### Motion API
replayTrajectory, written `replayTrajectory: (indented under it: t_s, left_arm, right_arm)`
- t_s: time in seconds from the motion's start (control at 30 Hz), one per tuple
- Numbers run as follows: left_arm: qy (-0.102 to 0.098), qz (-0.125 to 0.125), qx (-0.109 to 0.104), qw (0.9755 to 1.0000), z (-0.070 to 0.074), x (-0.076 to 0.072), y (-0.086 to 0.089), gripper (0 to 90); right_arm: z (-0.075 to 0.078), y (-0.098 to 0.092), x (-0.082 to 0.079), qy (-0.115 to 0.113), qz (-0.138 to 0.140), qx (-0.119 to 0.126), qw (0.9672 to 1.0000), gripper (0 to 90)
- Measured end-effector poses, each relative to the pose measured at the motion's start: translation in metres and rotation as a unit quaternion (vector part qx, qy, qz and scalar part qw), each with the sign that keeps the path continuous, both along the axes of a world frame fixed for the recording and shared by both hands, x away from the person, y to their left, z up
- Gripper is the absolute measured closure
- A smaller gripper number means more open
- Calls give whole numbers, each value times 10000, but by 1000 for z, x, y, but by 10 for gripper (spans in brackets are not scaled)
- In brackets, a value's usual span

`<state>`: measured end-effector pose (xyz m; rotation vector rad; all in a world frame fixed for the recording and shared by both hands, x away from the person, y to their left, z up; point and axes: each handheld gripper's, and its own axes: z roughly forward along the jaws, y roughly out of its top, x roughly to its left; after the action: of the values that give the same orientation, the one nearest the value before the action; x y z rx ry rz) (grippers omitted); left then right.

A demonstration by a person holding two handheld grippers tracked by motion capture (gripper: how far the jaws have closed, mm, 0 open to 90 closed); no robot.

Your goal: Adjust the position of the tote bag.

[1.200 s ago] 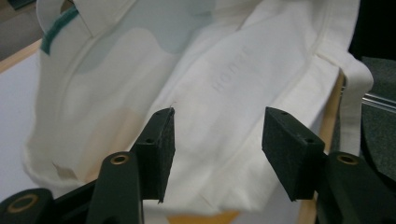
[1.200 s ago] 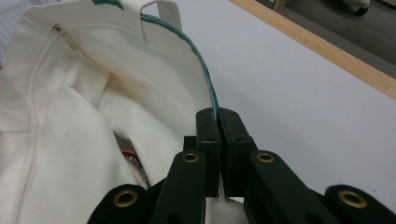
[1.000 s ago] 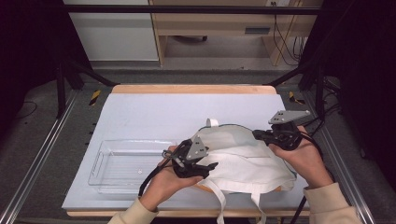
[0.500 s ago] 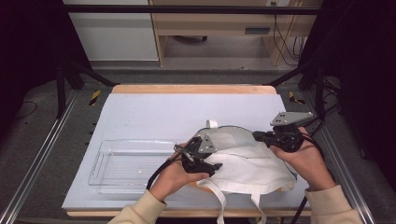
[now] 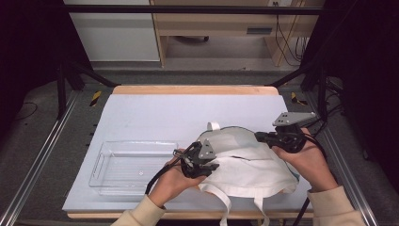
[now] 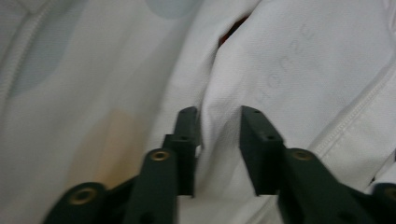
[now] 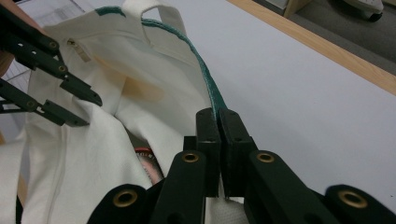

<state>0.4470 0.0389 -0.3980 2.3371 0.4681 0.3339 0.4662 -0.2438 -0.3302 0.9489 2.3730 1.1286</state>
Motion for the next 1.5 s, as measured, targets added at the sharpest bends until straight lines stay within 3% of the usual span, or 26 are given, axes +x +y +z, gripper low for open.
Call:
replayTrajectory:
  t_s: [0.13, 0.23, 0.77, 1.0, 1.23, 1.5]
  left_arm:
    - [2, 47, -114, 9999, 2, -7, 5, 860]
    - [-8, 41, -129, 9999, 2, -10, 6, 874]
    - [-97, -149, -139, 9997, -6, -31, 14, 892]
    - [-147, -177, -208, 9995, -6, -37, 18, 894]
    - [-179, -240, -240, 9993, -3, -44, 20, 896]
    - [-186, -353, -210, 9990, -8, -49, 24, 897]
  right_arm:
    - [-3, -1, 1, 5, -43, 46, 10000, 880]
    - [-4, -1, 2, 25, -61, 51, 10000, 880]
    - [-11, -4, 15, 32, -363, -274, 9990, 882]
    - [-9, -5, 19, -96, -539, -417, 9976, 883]
    - [-12, -11, 26, -79, -721, -426, 9965, 884]
    - [-26, -20, 39, 66, -945, -377, 9948, 884]
